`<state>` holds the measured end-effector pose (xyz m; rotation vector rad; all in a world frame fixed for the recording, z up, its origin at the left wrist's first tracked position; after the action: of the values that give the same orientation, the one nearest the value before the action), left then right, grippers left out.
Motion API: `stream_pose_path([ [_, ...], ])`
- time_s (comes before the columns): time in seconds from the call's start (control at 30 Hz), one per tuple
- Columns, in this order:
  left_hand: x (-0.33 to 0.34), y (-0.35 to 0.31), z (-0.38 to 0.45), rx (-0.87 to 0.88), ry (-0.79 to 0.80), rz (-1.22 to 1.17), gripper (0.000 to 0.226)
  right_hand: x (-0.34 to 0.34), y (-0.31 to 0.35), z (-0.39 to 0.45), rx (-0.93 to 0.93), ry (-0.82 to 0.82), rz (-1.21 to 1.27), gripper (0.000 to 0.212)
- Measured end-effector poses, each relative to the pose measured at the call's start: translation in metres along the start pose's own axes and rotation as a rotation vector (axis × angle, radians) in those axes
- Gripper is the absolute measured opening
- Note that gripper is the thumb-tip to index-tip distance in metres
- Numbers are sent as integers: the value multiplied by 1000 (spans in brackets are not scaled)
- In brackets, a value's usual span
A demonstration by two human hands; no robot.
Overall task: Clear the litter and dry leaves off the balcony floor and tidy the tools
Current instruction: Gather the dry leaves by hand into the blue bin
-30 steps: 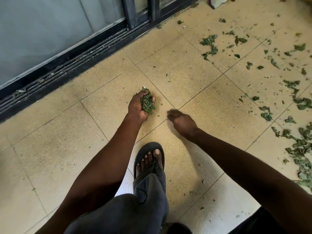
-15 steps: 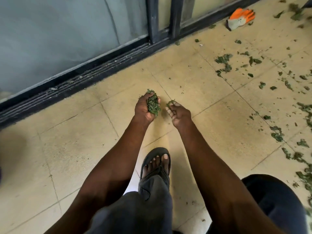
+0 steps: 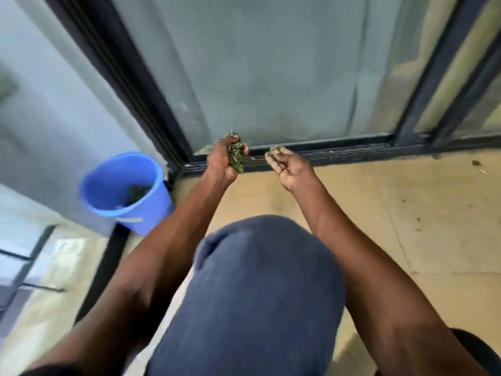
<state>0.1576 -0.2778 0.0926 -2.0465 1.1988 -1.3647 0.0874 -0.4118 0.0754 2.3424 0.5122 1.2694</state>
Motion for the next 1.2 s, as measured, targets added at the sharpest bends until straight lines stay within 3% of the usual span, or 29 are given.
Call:
stream_pose_path([
  [0.2,-36,-79,8,151,-59,-157,17,105,-40,25,66,121,-134,23],
  [0.3,-71,-123,10,253,-132,-145,9,158,-71,31,97,184,-221,38],
  [0.43,-126,-190,-3,552,-398,-80,11,233,-122,30,69,311,-338,36],
  [0.6,-197,-246,0,892,-708,80,6,293,-188,42,-151,334,-515,26],
  [0.67,-229,-247,21,821,-792,261,18,297,-221,62,-207,416,-868,26],
  [0.73,-258,-234,41,539,-757,444,39,286,-250,82,-154,513,-1245,30],
  [0.8,-283,-224,52,353,-756,515,69,273,-266,105,-186,504,-1372,36],
  [0.9,-287,-214,55,376,-767,623,75,260,-264,126,-247,434,-1398,23],
  [0.97,-274,-202,54,425,-767,713,72,247,-250,124,-303,356,-1329,31],
  [1.07,-234,-178,52,482,-750,873,61,220,-217,115,-393,256,-1242,25],
  [1.2,-147,-135,42,534,-595,944,32,171,-143,91,-435,84,-1099,26],
])
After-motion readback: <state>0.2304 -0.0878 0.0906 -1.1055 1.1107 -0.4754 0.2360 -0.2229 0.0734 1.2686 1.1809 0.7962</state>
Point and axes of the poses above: each hand's wrist, its own z-axis towards the middle knuckle, its own x-axis out of the palm, y = z × x, the point moved 2 cm from there along z, towards the middle knuckle, and after that the axes turned 2 degrees about -y, right-handed, at the moved point
